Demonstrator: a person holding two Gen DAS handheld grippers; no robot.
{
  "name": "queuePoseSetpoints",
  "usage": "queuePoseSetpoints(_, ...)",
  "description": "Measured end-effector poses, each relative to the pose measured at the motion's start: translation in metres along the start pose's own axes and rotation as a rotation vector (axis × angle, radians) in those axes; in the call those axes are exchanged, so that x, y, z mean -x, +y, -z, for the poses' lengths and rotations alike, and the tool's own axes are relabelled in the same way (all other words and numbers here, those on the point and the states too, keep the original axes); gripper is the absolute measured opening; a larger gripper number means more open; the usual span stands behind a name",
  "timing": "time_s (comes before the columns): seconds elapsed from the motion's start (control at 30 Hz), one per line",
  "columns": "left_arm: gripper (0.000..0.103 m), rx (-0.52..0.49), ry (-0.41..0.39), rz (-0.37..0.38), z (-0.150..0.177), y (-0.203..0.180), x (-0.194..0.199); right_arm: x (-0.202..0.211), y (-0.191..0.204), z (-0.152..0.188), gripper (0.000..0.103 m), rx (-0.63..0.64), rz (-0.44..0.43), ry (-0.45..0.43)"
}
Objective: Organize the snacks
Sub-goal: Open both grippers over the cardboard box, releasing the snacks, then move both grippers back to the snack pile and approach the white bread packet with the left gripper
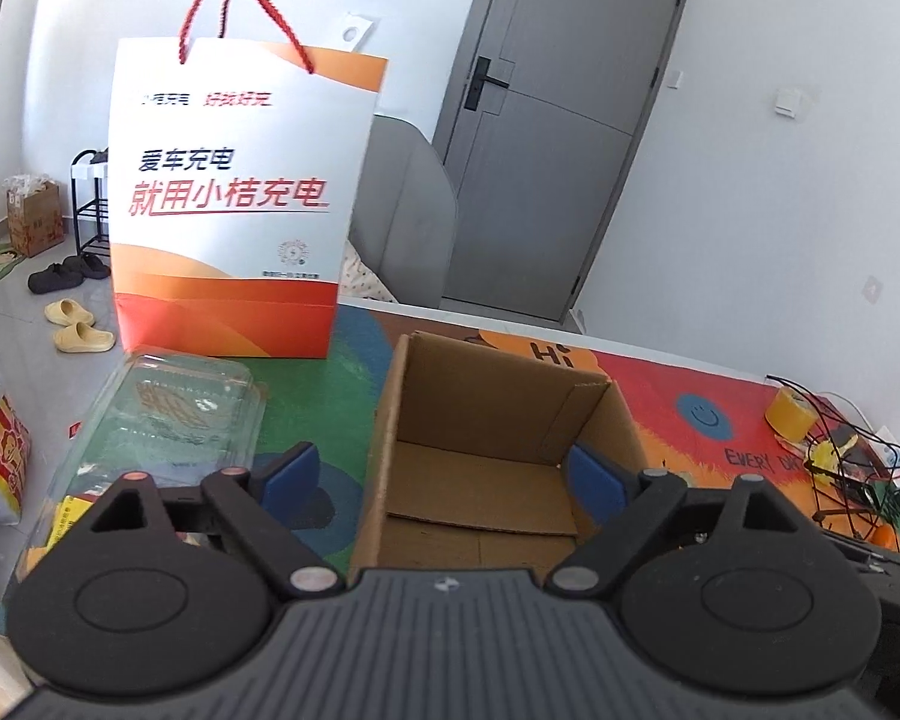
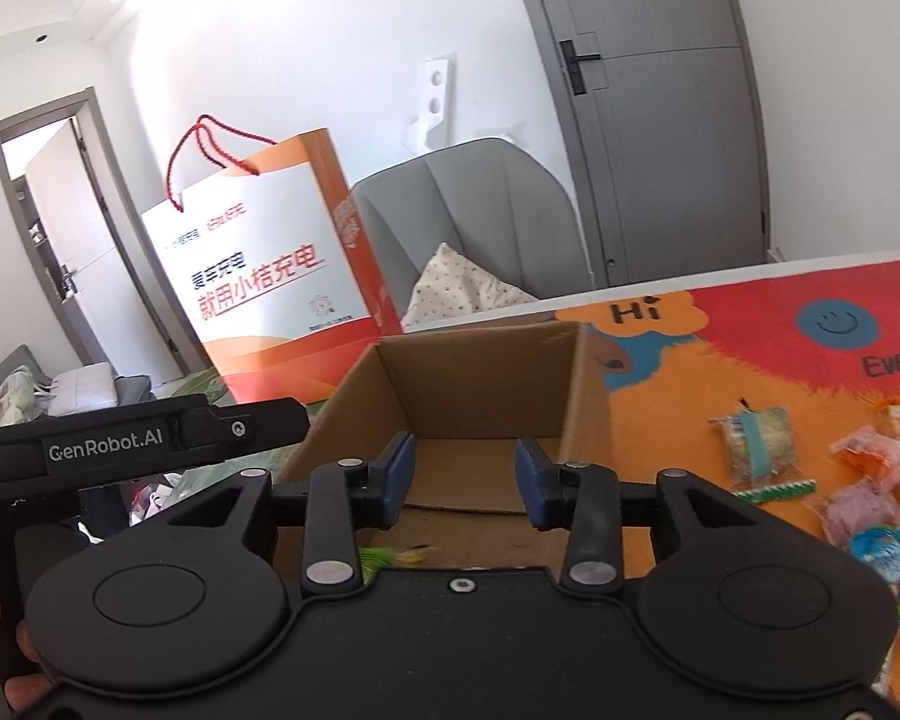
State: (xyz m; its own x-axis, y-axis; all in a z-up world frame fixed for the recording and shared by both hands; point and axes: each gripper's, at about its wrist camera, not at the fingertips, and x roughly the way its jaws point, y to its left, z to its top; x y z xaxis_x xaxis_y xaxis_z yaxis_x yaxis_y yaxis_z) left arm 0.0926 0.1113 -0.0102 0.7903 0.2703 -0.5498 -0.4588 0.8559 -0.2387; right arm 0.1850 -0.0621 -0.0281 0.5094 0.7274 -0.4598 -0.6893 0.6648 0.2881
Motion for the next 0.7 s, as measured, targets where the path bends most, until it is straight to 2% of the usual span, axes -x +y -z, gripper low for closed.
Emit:
queuePoseSetpoints(0.27, 0.092, -0.041, 0.016, 0.054, 0.01, -0.029, -0.003, 0.024, -0.031, 0.01, 0.049, -0.056, 0.079, -0.016)
queuePoseSetpoints(0.7, 0.092, -0.12, 0.033, 0.162, 0.024, -0.08, -0.003, 0.064, -0.082, 0.026, 0.05, -0.146, 0.195, -0.053)
